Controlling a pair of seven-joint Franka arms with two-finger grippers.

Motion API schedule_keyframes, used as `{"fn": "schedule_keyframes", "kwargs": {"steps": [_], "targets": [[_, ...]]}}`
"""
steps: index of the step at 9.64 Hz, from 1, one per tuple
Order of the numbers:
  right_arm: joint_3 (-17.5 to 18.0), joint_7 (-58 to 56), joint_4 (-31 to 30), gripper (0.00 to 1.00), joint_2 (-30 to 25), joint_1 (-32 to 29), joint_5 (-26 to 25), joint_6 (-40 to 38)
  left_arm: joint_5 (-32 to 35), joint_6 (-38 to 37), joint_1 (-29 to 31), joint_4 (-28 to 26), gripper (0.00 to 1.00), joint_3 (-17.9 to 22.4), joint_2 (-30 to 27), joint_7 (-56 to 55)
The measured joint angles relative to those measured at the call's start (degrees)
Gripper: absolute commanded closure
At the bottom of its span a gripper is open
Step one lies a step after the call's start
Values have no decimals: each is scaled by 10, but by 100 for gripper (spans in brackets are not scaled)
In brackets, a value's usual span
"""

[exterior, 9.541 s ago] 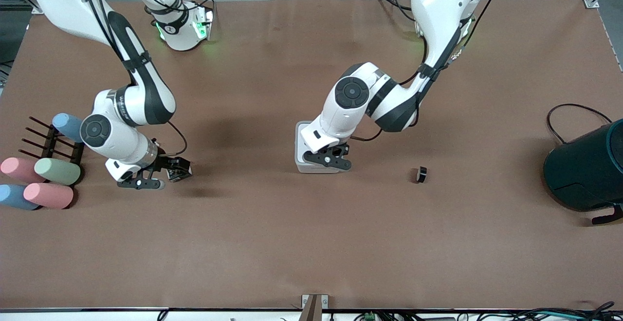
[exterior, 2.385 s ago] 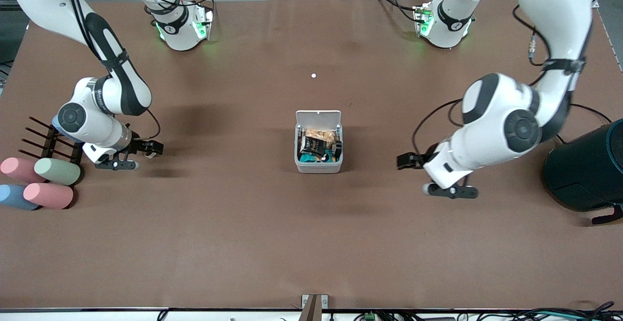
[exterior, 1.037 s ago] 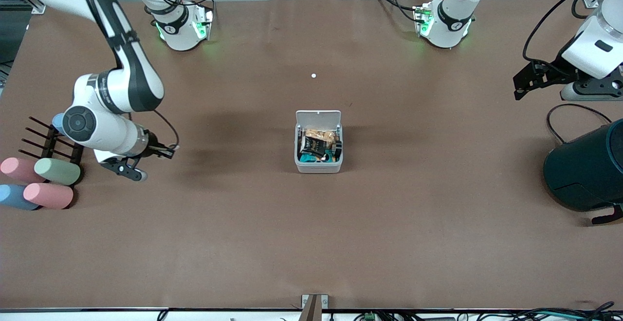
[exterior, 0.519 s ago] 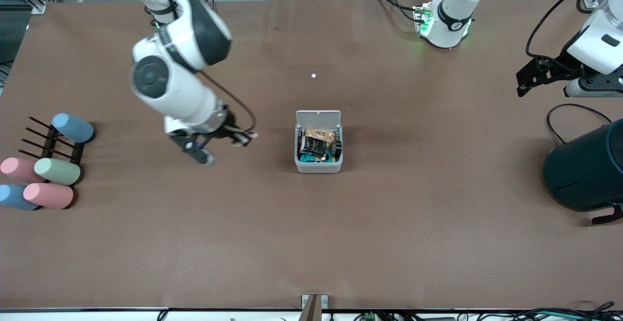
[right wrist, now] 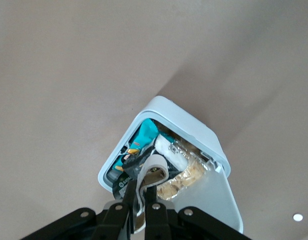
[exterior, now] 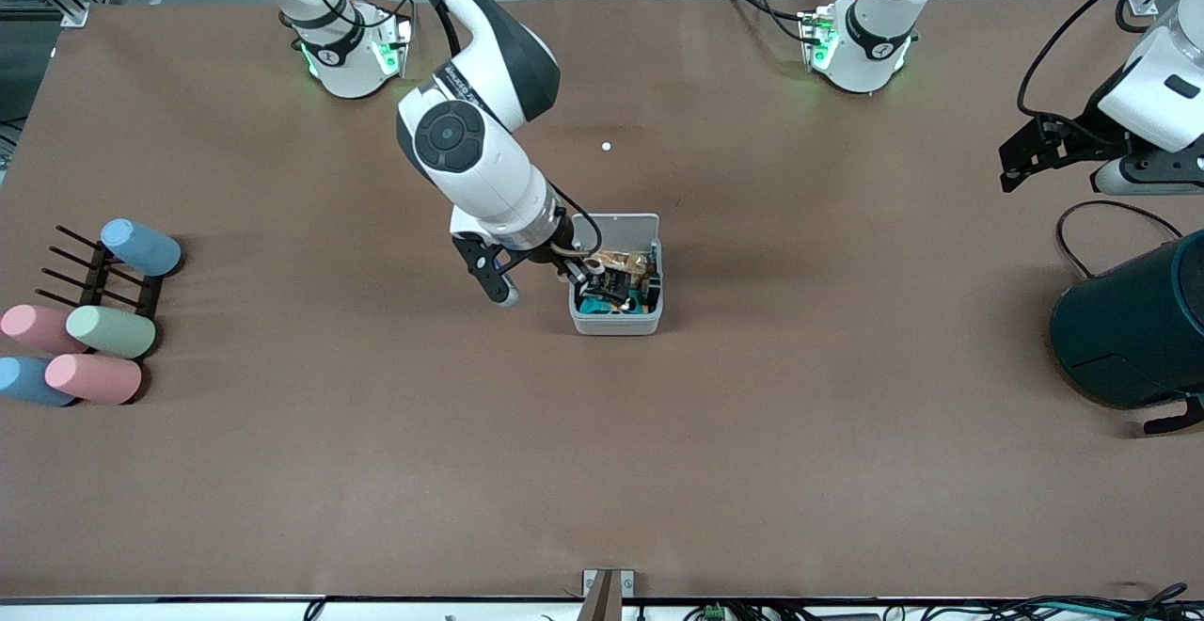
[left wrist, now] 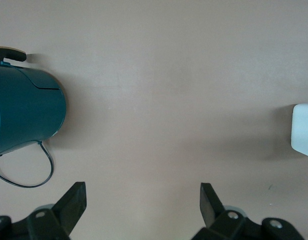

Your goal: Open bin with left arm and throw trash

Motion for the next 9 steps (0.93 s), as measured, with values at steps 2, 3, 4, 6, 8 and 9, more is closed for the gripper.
{"fn": "schedule_keyframes", "kwargs": {"steps": [2,3,4,6,8,9], "targets": [[0,80,0,86,9,25,0,-5,0,0,0,0,0,0,0,0],[-1,100,-1,84,20,36,0,-5,0,0,0,0,0,0,1,0],[-1,106,-1,74,33,40,0,-5,0,0,0,0,0,0,1,0],[-7,106,-1,42,51,40,0,-5,0,0,0,0,0,0,1,0],[-11,106,3,36,52,38,0,-5,0,0,0,1,0,0,2,0],[-13,106,5,35,52,37,0,-5,0,0,0,1,0,0,2,0]]}}
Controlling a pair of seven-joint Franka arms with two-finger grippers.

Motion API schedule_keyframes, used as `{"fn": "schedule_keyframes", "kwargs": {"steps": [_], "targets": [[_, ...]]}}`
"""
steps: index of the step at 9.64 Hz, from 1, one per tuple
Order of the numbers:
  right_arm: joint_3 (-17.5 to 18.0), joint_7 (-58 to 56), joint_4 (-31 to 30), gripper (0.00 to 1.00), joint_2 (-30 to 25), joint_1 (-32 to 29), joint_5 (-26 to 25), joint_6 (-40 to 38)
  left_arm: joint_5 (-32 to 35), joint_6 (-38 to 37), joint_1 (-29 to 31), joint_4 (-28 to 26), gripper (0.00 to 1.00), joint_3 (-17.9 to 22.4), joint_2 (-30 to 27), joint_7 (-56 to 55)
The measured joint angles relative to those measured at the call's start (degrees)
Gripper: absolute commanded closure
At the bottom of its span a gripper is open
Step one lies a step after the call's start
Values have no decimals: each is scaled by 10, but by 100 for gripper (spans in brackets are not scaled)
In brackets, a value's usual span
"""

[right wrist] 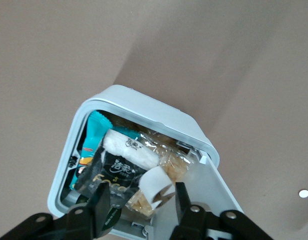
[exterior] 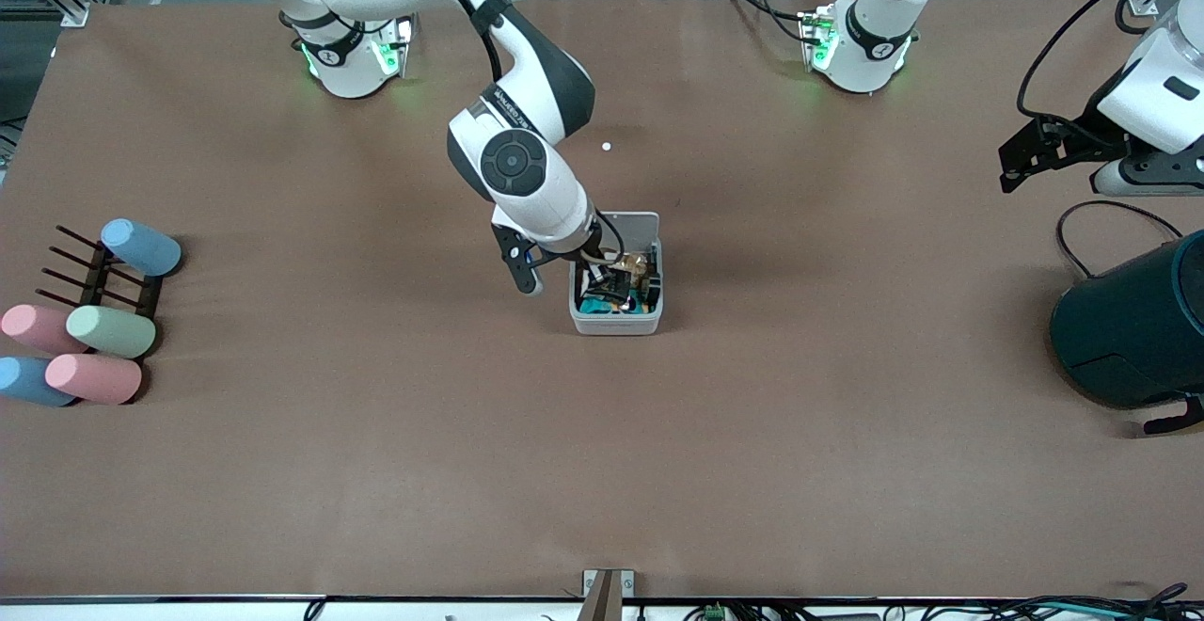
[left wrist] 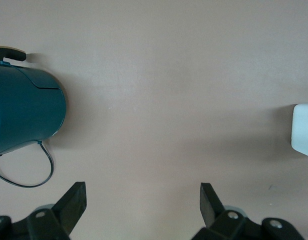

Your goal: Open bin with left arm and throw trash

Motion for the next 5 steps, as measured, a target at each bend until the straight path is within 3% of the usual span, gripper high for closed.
{"fn": "schedule_keyframes", "kwargs": {"steps": [3,5], "targets": [[-3,-4,12,29,-5,-4,-2,-32,0,0,0,0,0,0,0,0],[-4,-48,32,27,-40,-33,-3,-97,-6,0,0,0,0,0,0,0]]}}
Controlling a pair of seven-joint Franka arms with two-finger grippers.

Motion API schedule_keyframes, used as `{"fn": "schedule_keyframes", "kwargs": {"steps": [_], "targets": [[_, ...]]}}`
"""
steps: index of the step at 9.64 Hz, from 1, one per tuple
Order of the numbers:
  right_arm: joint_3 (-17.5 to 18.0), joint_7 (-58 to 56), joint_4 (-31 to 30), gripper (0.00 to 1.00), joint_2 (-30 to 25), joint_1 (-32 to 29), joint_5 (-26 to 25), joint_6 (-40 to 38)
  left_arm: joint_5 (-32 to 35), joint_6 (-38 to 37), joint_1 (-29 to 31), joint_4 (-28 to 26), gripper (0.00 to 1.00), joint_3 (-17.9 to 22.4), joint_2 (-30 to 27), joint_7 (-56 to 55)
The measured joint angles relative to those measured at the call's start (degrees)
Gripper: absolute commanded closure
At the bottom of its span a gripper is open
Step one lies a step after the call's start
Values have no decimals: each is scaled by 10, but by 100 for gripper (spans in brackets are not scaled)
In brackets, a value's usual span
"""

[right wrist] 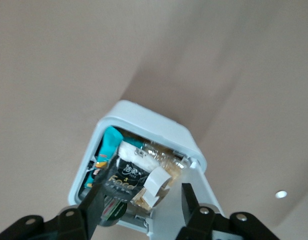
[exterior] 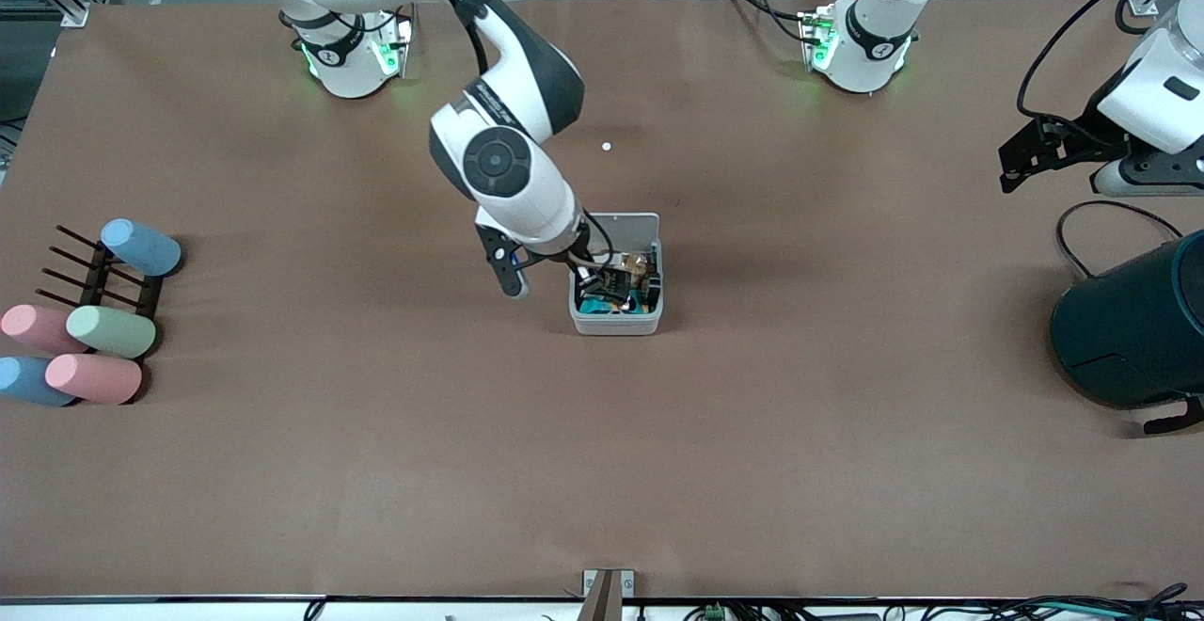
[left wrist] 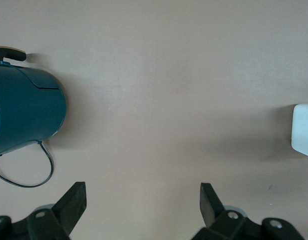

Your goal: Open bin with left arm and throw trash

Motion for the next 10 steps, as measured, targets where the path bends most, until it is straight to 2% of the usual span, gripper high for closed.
{"fn": "schedule_keyframes", "kwargs": {"steps": [2,4,5,6,8,10], "targets": [[-2,-121,12,27,-56,-60,-1,-106,-29,7,3,0,0,2,1,0],[-7,-298,15,26,-112,-143,-15,-221,-32,27,20,0,0,4,10,0],[-8,-403,15,22,-143,-196,-30,-273,-32,34,29,1,0,6,17,1],[-9,-518,15,19,-168,-252,-42,-302,-32,36,32,2,0,7,21,2],[-10,-757,14,6,-194,-353,-58,-313,-32,36,32,5,0,7,22,2],[-10,-956,14,3,-210,-399,-72,-314,-31,36,31,6,0,6,22,2]]}}
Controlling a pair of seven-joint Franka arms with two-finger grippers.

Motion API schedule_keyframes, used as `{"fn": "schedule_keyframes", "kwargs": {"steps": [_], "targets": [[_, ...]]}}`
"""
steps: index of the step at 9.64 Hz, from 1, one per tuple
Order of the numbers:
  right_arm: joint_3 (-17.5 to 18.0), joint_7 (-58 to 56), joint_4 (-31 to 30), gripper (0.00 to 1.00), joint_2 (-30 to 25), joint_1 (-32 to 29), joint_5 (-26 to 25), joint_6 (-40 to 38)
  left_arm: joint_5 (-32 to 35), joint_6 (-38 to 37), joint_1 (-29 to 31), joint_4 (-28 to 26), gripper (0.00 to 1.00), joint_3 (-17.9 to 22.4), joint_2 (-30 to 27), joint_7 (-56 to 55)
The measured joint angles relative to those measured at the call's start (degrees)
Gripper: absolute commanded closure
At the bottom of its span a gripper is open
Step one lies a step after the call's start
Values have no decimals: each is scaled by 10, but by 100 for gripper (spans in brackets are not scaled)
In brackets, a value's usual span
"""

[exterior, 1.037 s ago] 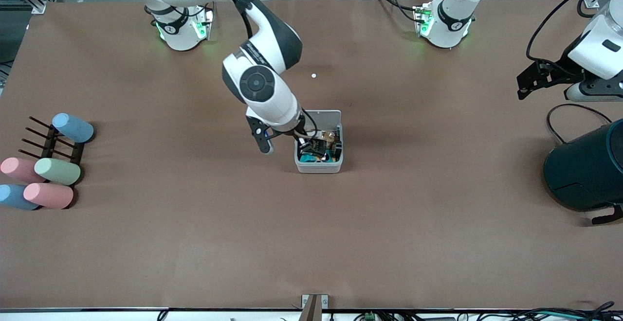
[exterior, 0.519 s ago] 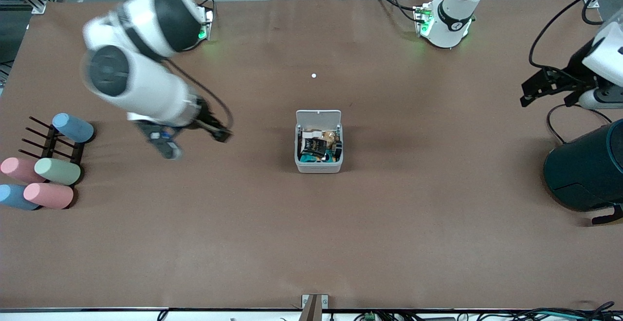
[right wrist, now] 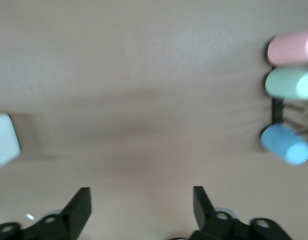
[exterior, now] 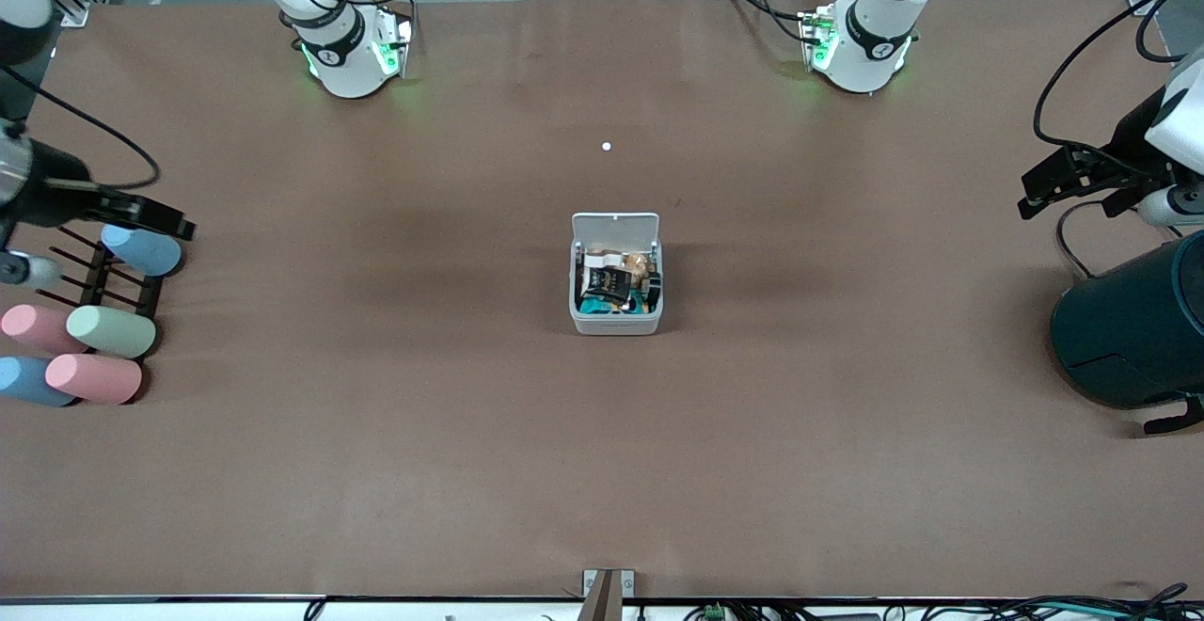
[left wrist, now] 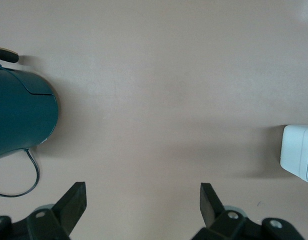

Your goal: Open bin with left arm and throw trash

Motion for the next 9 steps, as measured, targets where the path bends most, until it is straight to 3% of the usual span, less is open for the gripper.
{"fn": "schedule_keyframes", "kwargs": {"steps": [4,7,9], "targets": [[9,-47,8,1,-55,2,-13,-33,9,0,-1,1,0,-1,0,0],[-74,-48,-2,1,-74,91,-25,-38,11,0,-1,4,0,0,2,0],[-86,-54,-3,1,-74,94,-30,-37,11,0,-1,15,0,-1,11,0]]}}
